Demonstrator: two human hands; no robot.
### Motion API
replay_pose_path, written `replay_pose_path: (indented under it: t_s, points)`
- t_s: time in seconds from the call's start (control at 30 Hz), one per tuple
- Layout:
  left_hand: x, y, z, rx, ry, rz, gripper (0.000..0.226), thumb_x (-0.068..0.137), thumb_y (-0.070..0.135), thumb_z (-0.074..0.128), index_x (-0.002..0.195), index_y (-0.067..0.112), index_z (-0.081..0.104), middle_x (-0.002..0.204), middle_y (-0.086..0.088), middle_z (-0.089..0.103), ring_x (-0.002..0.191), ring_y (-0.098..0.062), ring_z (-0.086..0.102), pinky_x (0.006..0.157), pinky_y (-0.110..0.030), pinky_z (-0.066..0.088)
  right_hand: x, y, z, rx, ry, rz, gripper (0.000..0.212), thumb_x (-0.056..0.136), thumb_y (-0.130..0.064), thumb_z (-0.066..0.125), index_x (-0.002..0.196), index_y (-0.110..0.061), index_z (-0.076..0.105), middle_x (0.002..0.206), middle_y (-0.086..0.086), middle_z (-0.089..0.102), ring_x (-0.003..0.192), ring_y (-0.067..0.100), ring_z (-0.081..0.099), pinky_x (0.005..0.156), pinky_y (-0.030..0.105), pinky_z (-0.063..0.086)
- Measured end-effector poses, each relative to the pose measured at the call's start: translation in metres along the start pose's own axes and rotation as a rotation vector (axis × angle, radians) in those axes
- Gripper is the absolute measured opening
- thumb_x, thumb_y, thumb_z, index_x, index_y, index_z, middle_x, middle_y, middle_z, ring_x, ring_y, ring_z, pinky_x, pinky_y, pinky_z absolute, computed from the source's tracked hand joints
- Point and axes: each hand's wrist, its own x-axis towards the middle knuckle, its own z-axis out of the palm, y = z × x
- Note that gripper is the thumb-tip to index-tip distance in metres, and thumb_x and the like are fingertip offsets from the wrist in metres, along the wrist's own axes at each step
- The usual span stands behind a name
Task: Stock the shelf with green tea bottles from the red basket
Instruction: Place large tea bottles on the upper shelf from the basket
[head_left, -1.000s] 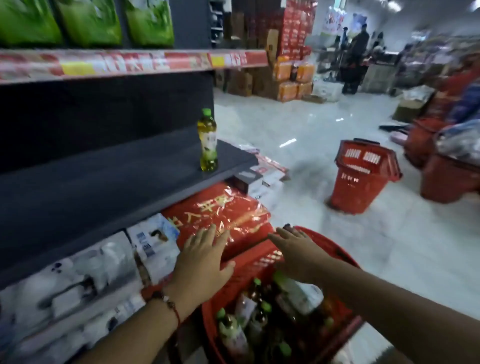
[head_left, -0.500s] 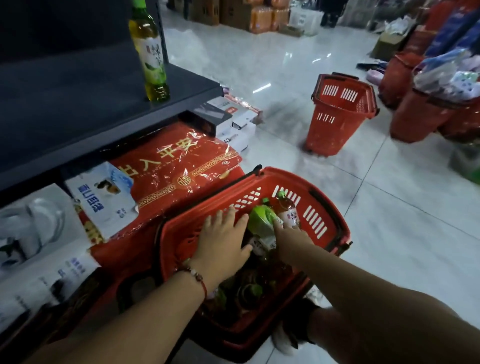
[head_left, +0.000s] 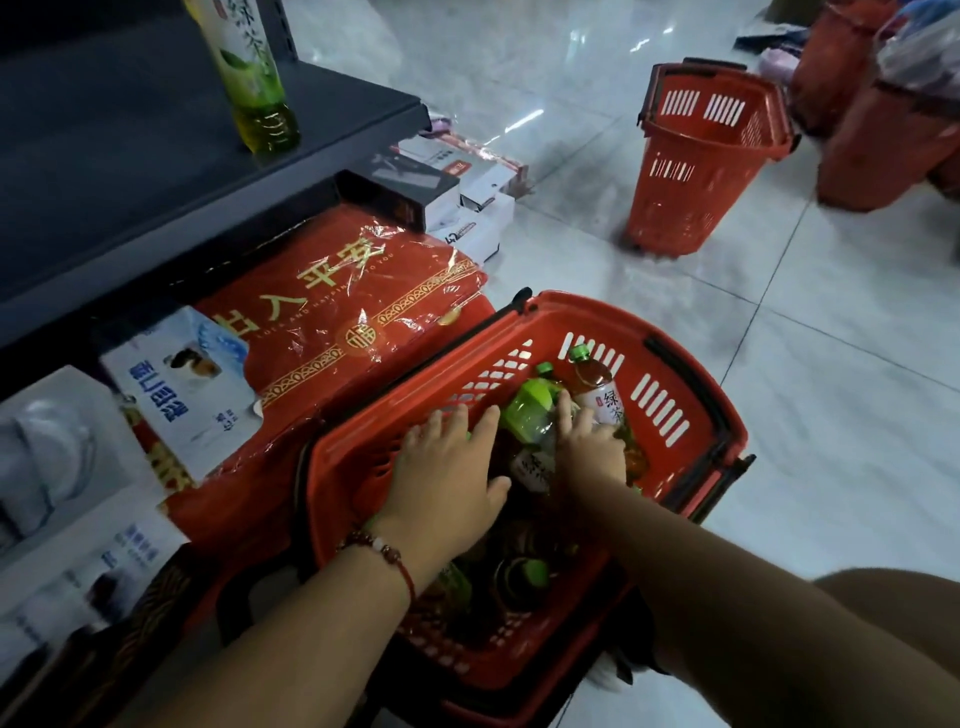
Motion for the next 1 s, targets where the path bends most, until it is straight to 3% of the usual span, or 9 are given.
replay_pose_path:
  t_s: [0.17, 0.23, 0.37, 0.53, 0.63, 0.77, 0.87, 0.93, 1.0]
  points:
    - [0.004, -0.007, 0.001, -0.014, -0.018, -0.020, 0.077, 0.099, 0.048, 0.049, 0.159, 0.026, 0.007, 0.165, -0.010, 0.015, 0.152, -0.031, 0.014, 0.121, -0.045, 0.017, 0.009, 0.011, -0.015, 0.358, -0.006, 0.011, 0.113, 0.080, -0.039, 0.077, 0.157, -0.020, -0.004, 0.151, 0.016, 0.036, 0.120, 0.032, 0.056, 0.083, 0.037, 0.058]
    - [0.003, -0.008, 0.000, -0.019, -0.023, -0.018, 0.077, 0.099, 0.048, 0.049, 0.159, 0.026, 0.007, 0.166, -0.009, 0.014, 0.152, -0.031, 0.013, 0.121, -0.046, 0.016, 0.003, 0.012, -0.038, 0.685, -0.126, 0.096, 0.099, 0.079, -0.058, 0.071, 0.154, -0.017, 0.019, 0.140, 0.015, 0.049, 0.113, 0.030, 0.060, 0.080, 0.039, 0.058]
    - [-0.005, -0.011, -0.004, -0.023, -0.016, 0.013, 0.078, 0.099, 0.047, 0.050, 0.159, 0.027, 0.005, 0.166, -0.008, 0.010, 0.153, -0.031, 0.010, 0.121, -0.046, 0.016, -0.036, 0.025, -0.083, 1.249, -0.453, 0.226, 0.071, 0.089, -0.048, 0.064, 0.145, -0.017, 0.034, 0.123, 0.019, 0.058, 0.083, 0.028, 0.062, 0.059, 0.037, 0.054]
    - [-0.030, -0.016, -0.008, -0.091, 0.005, 0.116, 0.107, 0.089, 0.051, 0.065, 0.154, 0.038, -0.019, 0.167, -0.005, -0.005, 0.153, -0.027, 0.004, 0.121, -0.046, 0.017, -0.086, 0.041, -0.122, 1.545, -0.659, 0.175, 0.064, 0.080, -0.051, 0.070, 0.127, -0.010, 0.054, 0.109, 0.020, 0.072, 0.097, 0.035, 0.072, 0.092, 0.048, 0.056]
    - [-0.054, -0.012, -0.018, -0.271, 0.168, 0.160, 0.131, 0.071, 0.064, 0.076, 0.146, 0.046, -0.030, 0.167, -0.003, -0.009, 0.153, -0.023, 0.000, 0.122, -0.049, 0.019, -0.119, 0.045, -0.147, 1.712, -0.780, 0.161, 0.066, 0.078, -0.058, 0.067, 0.120, -0.007, 0.060, 0.108, 0.020, 0.072, 0.092, 0.035, 0.072, 0.076, 0.042, 0.061]
    - [-0.093, -0.015, -0.046, -0.344, 0.496, 0.225, 0.116, 0.065, 0.059, 0.077, 0.152, 0.031, 0.006, 0.159, -0.010, 0.027, 0.147, -0.025, 0.028, 0.109, -0.051, 0.043, -0.167, 0.046, -0.173, 1.818, -0.951, 0.009, 0.074, 0.073, -0.069, 0.062, 0.099, -0.001, 0.070, 0.092, 0.025, 0.070, 0.076, 0.035, 0.071, 0.058, 0.034, 0.061]
    - [-0.132, -0.021, -0.077, -0.352, 0.544, 0.218, 0.104, 0.061, 0.054, 0.082, 0.142, 0.028, 0.022, 0.138, -0.005, 0.050, 0.122, -0.006, 0.042, 0.094, -0.025, 0.049, -0.194, 0.044, -0.194, 1.763, -1.029, -0.192, 0.084, 0.075, -0.078, 0.049, 0.096, 0.001, 0.074, 0.088, 0.022, 0.072, 0.072, 0.029, 0.073, 0.065, 0.033, 0.062]
    - [-0.160, -0.024, -0.102, -0.343, 0.555, 0.200, 0.105, 0.062, 0.056, 0.085, 0.142, 0.032, 0.022, 0.130, 0.013, 0.047, 0.108, 0.016, 0.038, 0.083, -0.001, 0.034, -0.209, 0.038, -0.213, 1.721, -1.048, -0.299, 0.096, 0.076, -0.084, 0.040, 0.103, 0.003, 0.072, 0.095, 0.023, 0.071, 0.076, 0.029, 0.074, 0.070, 0.035, 0.062]
    - [-0.185, -0.029, -0.129, -0.378, 0.601, 0.186, 0.103, 0.061, 0.061, 0.086, 0.141, 0.039, 0.024, 0.123, 0.027, 0.040, 0.102, 0.026, 0.037, 0.076, 0.004, 0.032, -0.224, 0.028, -0.238, 1.651, -0.983, -0.394, 0.107, 0.075, -0.089, 0.027, 0.103, 0.003, 0.073, 0.102, 0.026, 0.070, 0.082, 0.030, 0.073, 0.073, 0.037, 0.062]
